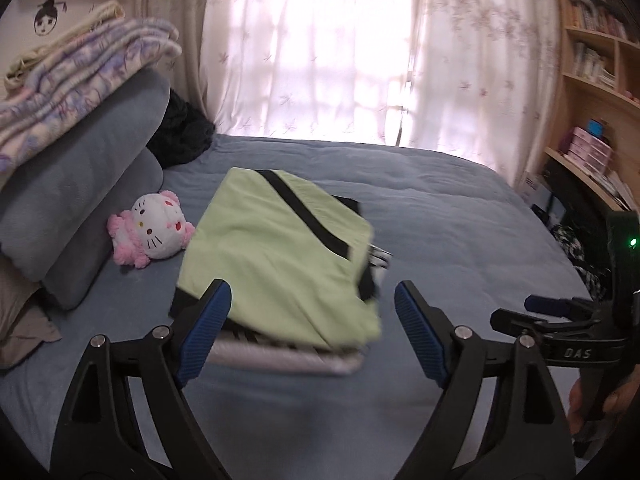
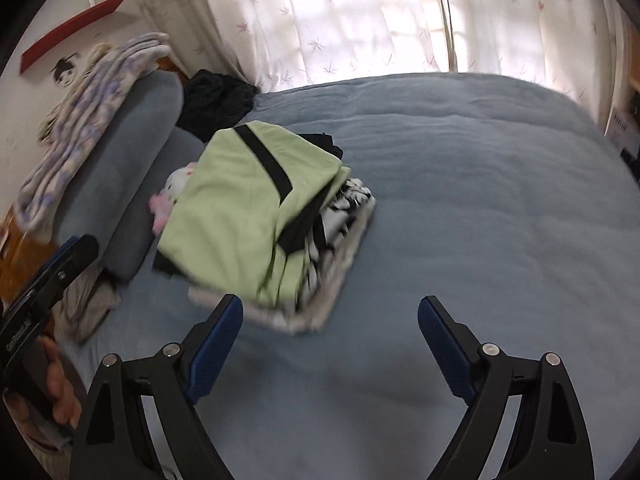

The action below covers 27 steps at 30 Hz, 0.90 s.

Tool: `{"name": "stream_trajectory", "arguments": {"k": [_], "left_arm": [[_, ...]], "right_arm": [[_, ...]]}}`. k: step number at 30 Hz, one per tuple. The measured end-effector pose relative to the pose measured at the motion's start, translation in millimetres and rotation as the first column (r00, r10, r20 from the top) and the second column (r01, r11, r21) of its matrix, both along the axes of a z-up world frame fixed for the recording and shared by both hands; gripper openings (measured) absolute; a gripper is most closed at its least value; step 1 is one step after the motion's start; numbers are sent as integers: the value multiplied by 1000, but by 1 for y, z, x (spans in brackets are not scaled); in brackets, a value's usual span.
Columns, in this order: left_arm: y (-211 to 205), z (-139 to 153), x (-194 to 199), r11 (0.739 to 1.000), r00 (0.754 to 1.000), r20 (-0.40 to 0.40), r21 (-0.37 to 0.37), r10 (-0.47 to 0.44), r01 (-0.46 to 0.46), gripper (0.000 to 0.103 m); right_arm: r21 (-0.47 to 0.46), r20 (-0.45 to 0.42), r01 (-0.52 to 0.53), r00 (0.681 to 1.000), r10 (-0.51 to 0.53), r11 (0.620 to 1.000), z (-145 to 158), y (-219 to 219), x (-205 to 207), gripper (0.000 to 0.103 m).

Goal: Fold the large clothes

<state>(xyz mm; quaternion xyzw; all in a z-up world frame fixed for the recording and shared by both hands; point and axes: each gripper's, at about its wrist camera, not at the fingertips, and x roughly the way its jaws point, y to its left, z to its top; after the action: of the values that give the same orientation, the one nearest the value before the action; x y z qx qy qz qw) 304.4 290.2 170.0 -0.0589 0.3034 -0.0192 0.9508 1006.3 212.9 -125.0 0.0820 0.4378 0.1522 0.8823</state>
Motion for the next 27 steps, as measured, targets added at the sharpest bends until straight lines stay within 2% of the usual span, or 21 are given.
{"name": "stream_trajectory", "arguments": {"k": [5,7,10,12,17,23,27], "left_arm": [[-55,23,-87,999,999,1,15,-39,39,84],[-79,25,-119,998,999,-17,43,-43,44,84],[-113,21,-162,995,997,-33,64,-70,72,85],[-131,17,-188,994,995,-30,50,-99,100,85],[-169,0,-241,993,993,-32,43,-110,111,85],[-189,-35,-282,996,995,-58,9,-84,84,85],[-197,-58,-305,997,994,-74,-10,-75,75,85]], "right_arm": [[2,34,-26,999,26,1000,36,-39,-104,96],[-9,52,-34,998,35,999,48,-51,-142,97],[-2,71,-40,997,40,999,53,-71,-196,98],[3,76,-28,997,27,1000,53,-87,-236,98],[-15,105,33,994,-31,999,39,-121,-322,99],[-16,105,114,988,-112,993,-1,-147,-389,99],[-48,114,151,983,-144,987,-22,-156,-430,99]]}}
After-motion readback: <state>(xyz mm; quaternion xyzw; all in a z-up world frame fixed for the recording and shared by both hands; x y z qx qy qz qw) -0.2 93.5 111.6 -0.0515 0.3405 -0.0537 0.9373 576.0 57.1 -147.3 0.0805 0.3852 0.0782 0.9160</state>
